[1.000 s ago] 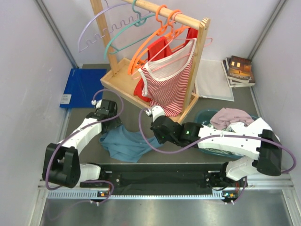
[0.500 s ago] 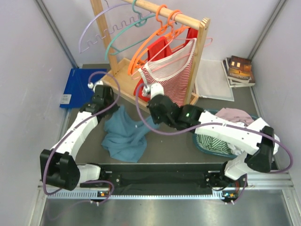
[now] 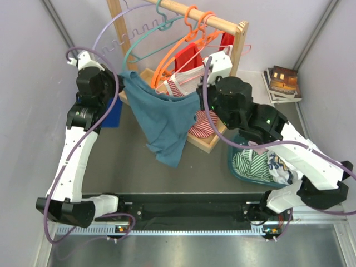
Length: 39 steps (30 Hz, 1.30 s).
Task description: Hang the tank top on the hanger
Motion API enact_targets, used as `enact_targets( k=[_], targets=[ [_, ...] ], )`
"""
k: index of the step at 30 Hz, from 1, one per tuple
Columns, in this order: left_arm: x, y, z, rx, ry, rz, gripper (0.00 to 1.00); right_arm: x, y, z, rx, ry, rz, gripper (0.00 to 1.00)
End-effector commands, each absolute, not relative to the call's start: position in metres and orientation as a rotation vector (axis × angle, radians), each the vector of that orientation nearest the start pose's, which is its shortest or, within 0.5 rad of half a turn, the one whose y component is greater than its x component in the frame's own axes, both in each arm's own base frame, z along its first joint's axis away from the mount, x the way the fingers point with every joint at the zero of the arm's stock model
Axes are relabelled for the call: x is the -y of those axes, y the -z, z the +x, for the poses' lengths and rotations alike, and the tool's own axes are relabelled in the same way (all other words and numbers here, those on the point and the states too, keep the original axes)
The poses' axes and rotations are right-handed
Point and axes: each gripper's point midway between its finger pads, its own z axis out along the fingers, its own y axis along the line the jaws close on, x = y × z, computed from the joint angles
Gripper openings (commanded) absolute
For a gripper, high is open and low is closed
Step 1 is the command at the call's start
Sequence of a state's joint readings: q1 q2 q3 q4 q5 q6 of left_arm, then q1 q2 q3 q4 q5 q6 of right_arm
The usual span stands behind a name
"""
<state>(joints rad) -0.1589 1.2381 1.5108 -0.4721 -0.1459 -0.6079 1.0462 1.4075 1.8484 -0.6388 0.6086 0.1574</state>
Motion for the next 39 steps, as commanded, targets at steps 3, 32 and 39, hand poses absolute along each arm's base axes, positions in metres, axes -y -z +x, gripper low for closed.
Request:
enact_targets(
  k=[3,32,39],
  targets=[
    [0.051,-0.352,0.361,-1.801,0.369,-0.520,0.00,-0.282,-0.379,0.261,-1.840,-0.348,-0.366,0.00],
    [0.026,-0.368,0.299,-1.741,0.233,-0.404,0.99,-0.265,-0.330,0.208,-1.952,-0.547,-0.488,1.00],
    [0.087,-0.471,0.369,-1.639,0.399,-0.004,0.99,-0.257,-0.373,0.217,-1.878,-0.624,-0.416,1.00]
  ],
)
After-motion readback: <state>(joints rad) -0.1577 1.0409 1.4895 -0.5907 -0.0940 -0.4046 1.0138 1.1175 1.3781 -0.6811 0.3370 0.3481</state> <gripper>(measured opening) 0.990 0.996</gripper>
